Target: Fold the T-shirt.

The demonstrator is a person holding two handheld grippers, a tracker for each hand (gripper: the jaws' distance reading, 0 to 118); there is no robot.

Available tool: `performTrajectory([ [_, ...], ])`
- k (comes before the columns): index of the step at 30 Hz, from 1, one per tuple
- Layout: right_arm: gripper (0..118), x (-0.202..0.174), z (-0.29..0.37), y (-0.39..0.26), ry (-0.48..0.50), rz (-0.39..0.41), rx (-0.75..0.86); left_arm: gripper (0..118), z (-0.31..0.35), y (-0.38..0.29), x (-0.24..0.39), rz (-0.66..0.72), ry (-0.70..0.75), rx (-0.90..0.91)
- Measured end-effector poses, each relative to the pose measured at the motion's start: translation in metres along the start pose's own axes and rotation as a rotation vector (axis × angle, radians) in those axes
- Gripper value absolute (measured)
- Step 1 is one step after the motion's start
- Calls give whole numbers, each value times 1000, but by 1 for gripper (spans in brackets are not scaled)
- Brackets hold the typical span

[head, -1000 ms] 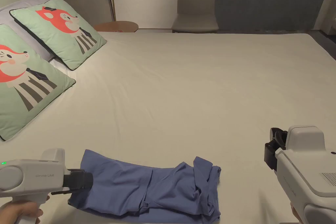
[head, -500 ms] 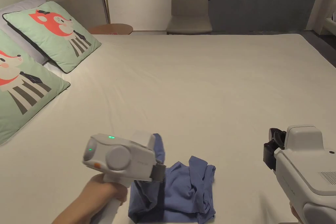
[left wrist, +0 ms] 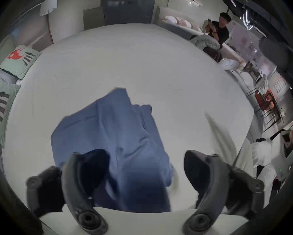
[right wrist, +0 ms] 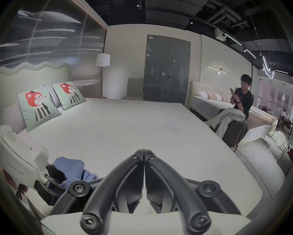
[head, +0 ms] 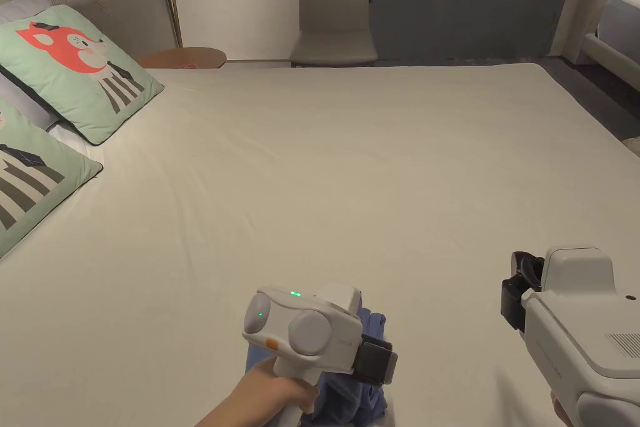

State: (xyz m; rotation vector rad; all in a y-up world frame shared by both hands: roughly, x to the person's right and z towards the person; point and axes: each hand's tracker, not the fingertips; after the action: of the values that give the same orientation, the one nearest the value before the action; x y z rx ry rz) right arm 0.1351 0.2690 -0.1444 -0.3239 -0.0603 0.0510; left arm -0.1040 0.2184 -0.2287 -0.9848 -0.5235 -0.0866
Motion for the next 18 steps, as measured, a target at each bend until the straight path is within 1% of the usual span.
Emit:
performTrajectory([
  [3,1,0,0,1,-2,-5,1,98,28,0,-10,17,-12,140],
  [4,1,0,0,1,-2,-6,3,98,25,-1,-16,25,-6,185],
  [6,1,-1,-1,1,4,-8,6,98,45,-7,-25,55,29,333],
  [8,1,-3,-1,2,8,-8,9,98,58,-14,-32,75,88,442],
  [9,1,-5,0,3,10,-8,10,95,61,-17,-37,87,122,482],
  [10,1,-5,0,3,12,-9,10,90,61,-20,-40,89,146,496],
  [11,1,-6,0,3,13,-10,10,77,61,-25,-44,99,177,513],
  [13,1,-7,0,2,14,-12,8,25,54,-32,-45,91,237,527],
  [14,1,-7,0,1,13,-13,7,5,47,-35,-47,88,238,514],
  [15,1,-7,0,1,15,-15,5,0,41,-39,-51,82,230,509],
  [18,1,-6,0,-1,18,-18,1,0,25,-47,-42,81,196,454],
])
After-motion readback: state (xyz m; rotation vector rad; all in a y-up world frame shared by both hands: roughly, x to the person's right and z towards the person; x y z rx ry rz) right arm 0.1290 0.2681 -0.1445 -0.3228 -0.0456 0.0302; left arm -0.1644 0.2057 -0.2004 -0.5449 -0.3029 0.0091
